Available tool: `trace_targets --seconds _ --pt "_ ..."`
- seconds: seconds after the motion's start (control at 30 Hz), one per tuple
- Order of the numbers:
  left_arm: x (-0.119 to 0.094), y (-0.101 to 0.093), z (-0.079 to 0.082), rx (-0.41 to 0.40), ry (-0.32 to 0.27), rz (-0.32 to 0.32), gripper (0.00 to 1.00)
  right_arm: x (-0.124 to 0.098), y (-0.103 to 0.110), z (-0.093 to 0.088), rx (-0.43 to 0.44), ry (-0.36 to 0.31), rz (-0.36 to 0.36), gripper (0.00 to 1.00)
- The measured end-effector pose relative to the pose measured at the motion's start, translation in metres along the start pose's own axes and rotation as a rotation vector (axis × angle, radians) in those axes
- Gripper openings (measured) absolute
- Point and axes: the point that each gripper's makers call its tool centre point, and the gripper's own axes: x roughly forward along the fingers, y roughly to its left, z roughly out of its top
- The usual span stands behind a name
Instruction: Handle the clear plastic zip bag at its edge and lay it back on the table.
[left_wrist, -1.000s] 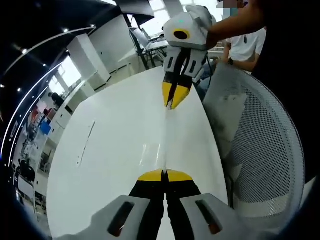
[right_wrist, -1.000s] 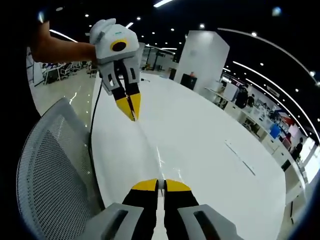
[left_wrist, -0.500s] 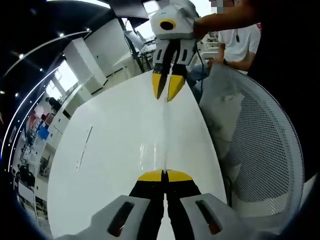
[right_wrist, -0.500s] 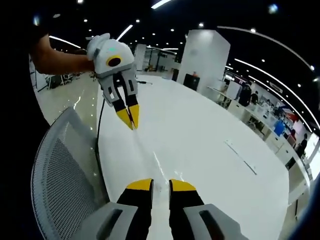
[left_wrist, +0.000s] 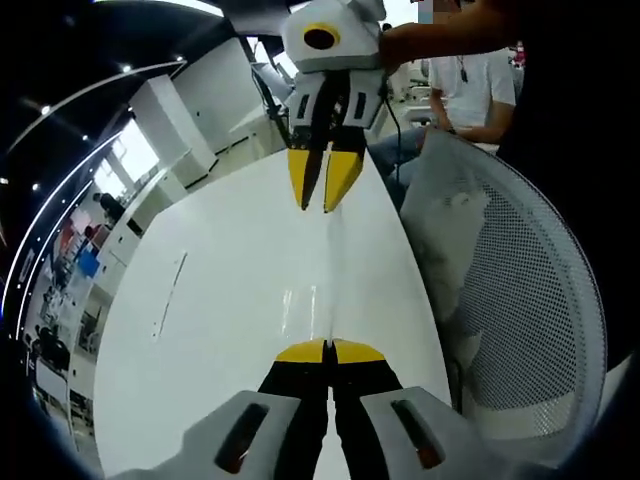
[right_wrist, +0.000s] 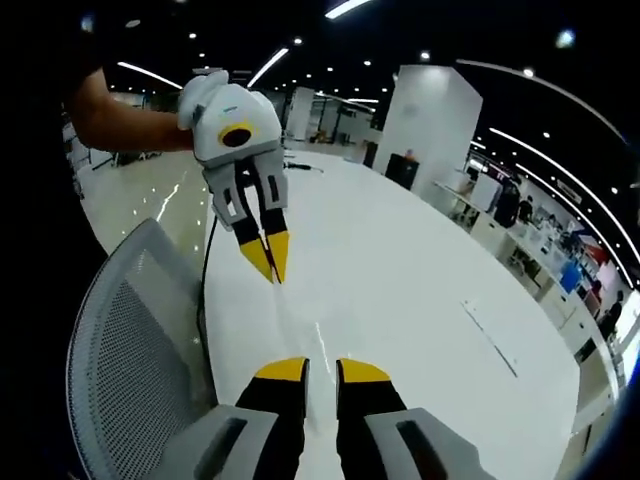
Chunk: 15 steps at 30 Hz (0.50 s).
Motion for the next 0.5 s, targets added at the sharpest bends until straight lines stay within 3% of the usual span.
trace_targets --seconds 0.5 --pt "0.002 0.001 0.006 -0.017 -0.015 0.002 0.0 0.022 0.014 -0.008 0.023 0.017 0.063 0.06"
